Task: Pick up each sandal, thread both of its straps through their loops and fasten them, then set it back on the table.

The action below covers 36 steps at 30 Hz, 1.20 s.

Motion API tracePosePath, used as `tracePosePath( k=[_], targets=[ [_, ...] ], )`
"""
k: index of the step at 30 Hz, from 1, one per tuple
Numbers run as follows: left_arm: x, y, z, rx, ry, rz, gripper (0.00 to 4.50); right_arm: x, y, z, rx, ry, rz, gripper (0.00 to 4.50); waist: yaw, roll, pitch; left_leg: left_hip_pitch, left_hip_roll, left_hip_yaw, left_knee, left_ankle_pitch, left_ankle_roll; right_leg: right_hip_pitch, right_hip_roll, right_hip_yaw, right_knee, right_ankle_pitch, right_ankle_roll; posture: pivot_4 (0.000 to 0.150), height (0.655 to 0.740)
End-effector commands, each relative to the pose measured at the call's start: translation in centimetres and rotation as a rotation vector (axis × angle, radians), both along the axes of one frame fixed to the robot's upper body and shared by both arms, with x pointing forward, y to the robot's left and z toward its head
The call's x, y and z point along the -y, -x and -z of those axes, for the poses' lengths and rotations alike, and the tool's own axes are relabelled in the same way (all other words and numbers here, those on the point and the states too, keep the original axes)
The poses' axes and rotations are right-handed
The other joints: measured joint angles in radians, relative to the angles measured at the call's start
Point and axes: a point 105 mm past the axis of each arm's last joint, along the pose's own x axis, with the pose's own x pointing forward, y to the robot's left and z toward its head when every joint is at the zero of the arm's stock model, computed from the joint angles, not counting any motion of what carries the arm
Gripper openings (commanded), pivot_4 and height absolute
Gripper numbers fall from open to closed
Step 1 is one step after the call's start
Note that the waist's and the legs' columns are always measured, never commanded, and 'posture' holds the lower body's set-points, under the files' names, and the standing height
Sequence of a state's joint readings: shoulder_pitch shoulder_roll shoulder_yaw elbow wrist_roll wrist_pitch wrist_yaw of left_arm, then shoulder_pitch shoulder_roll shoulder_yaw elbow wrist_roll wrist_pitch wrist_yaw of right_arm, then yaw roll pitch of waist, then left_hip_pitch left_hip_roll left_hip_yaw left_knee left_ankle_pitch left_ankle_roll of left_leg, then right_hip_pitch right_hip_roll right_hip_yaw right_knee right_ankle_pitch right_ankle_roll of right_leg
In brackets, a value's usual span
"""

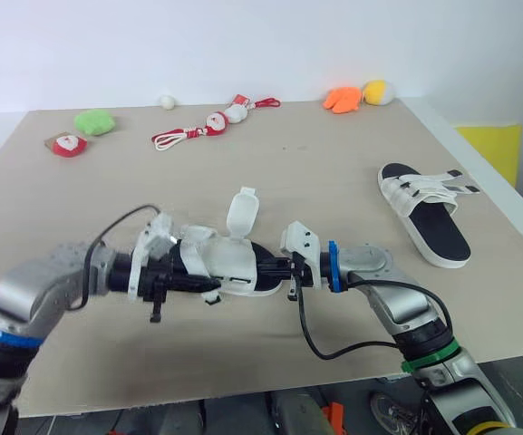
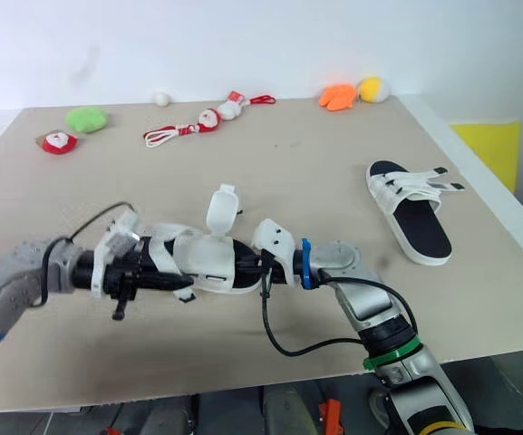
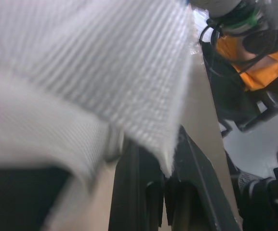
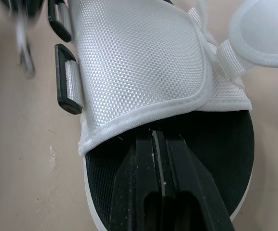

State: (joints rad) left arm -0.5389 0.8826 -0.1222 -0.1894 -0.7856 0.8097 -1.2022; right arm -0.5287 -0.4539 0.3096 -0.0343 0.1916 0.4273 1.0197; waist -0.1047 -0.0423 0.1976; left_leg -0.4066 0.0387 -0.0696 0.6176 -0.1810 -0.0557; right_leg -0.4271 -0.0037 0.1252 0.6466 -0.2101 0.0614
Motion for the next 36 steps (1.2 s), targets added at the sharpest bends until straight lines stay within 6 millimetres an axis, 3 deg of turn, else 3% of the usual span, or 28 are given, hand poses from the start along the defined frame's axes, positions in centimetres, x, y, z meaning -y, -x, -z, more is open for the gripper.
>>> tracePosePath(
  k=[1, 6, 16, 22, 28, 36],
  targets=[
    [0.5, -0.8, -2.0, 0.046, -0.035, 0.081, 0.05, -0.5, 0.2, 0.6, -0.009, 0.02, -0.013, 0.0, -0.001, 0.0, 0.0, 0.0, 0.0, 0.0, 0.0, 0.0, 0.0, 0.0, 0.0, 0.0, 0.0, 0.0, 0.0, 0.15, 0.74],
    [1.0, -1.1, -3.7, 0.042, -0.082, 0.213, 0.05, -0.6, 0.1, 0.6, -0.008, 0.017, -0.005, 0.0, -0.002, 0.0, 0.0, 0.0, 0.001, 0.0, 0.0, 0.0, 0.0, 0.0, 0.002, 0.0, 0.0, 0.0, 0.0, 0.15, 0.74],
    [0.3, -3.7, -1.8, 0.001, -0.221, 0.276, 0.05, -0.8, 0.6, 0.9, -0.015, 0.014, -0.001, 0.0, 0.0, 0.0, 0.0, 0.0, 0.007, -0.002, 0.0, -0.001, 0.001, -0.001, 0.008, 0.001, 0.001, 0.0, 0.0, 0.15, 0.74],
    [1.0, -4.8, -3.2, -0.004, -0.184, 0.278, 0.05, -0.9, 0.6, 0.8, -0.015, 0.007, 0.005, 0.0, -0.001, 0.0, 0.0, 0.0, 0.008, -0.002, 0.0, -0.001, 0.001, -0.002, 0.011, 0.001, 0.002, 0.0, 0.0, 0.15, 0.74],
    [1.4, -4.7, -4.4, -0.027, -0.119, 0.29, 0.05, -0.9, 0.9, 0.9, -0.022, 0.006, 0.012, 0.0, -0.001, 0.0, 0.0, -0.001, 0.009, -0.002, 0.0, -0.001, 0.002, -0.004, 0.012, 0.002, 0.004, 0.0, -0.001, 0.15, 0.74],
    [0.8, -3.7, -2.3, -0.086, -0.175, 0.312, 0.05, -0.9, 0.8, 0.8, -0.021, 0.005, 0.014, 0.0, -0.001, 0.0, 0.0, -0.002, 0.009, -0.002, 0.0, -0.002, 0.003, -0.006, 0.013, 0.003, 0.006, -0.001, -0.001, 0.15, 0.74]
  ],
)
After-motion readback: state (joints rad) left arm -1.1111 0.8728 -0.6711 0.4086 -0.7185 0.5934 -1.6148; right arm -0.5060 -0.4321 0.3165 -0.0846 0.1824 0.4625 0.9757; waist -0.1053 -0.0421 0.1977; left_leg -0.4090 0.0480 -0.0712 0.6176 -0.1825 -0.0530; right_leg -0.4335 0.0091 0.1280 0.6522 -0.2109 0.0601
